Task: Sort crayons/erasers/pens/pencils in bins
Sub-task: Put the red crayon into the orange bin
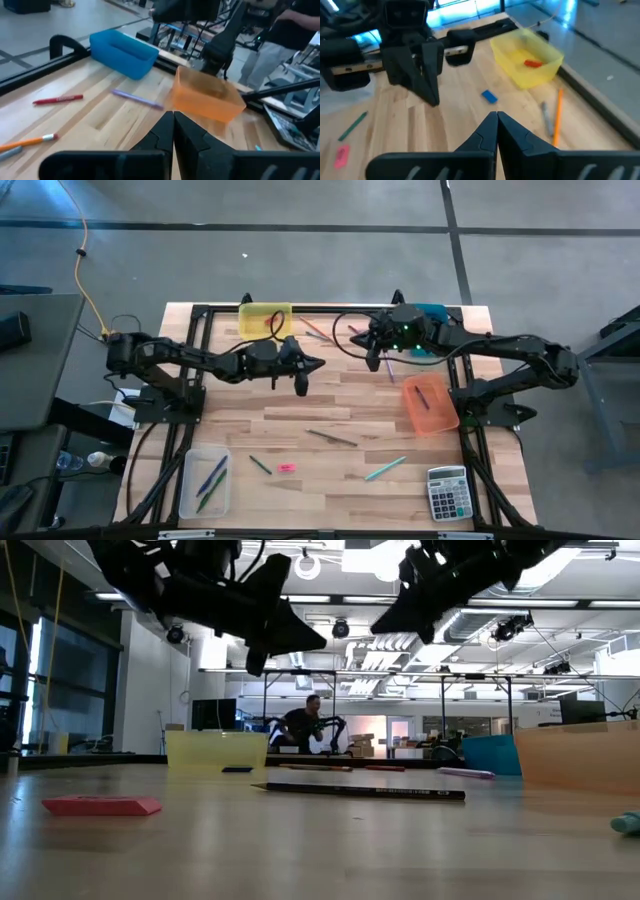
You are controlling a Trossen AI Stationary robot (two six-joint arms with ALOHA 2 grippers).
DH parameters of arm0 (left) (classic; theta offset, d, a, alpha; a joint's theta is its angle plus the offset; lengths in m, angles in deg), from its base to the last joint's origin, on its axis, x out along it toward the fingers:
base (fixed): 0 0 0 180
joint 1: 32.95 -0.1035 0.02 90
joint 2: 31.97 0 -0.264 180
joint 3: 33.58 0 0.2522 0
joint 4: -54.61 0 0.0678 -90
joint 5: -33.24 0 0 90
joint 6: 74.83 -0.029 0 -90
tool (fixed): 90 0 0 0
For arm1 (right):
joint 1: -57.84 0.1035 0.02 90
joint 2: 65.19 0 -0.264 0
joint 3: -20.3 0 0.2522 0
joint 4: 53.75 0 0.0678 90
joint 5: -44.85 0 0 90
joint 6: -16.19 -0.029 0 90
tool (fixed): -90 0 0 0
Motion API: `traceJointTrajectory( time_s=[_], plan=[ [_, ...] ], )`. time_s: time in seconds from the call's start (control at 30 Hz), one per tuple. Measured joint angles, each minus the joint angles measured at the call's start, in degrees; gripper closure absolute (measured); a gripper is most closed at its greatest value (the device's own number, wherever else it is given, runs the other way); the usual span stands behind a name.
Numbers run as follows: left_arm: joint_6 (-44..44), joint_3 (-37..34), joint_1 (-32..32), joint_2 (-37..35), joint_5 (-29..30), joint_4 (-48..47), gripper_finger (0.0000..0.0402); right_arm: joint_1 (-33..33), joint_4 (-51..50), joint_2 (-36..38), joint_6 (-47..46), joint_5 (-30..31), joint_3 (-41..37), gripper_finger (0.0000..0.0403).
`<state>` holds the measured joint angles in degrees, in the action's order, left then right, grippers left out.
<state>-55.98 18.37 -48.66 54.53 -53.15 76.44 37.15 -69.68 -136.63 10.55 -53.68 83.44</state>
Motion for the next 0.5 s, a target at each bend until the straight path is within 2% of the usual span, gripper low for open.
traceJointTrajectory(
  time_s=[0.13,0.2,0.3,0.4,0.5],
  plan=[
    [-0.21,-1.71,0.13,-0.32,-0.19,1.59,0.0402,0.22,10.88,1.07,-5.84,-1.54,-8.83,0.0403],
    [2.13,-4.05,0.13,-0.36,-0.14,4.13,0.0402,1.36,13.48,2.33,-9.11,0.35,-11.59,0.0403],
    [4.92,-7.83,0.11,-0.34,0.11,8.92,0.0401,3.96,12.08,6.0,-10.8,6.24,-12.5,0.0403],
    [6.41,-10.23,-0.14,-0.71,-1.01,10.98,0.0401,6.59,2.7,10.18,-11.39,12.83,-9.85,0.0403],
    [6.22,-11.16,-0.56,-2.93,-2.37,11.21,0.0401,9.41,-14.69,12.71,-15.37,20.65,-3.9,0.0403]
  ],
)
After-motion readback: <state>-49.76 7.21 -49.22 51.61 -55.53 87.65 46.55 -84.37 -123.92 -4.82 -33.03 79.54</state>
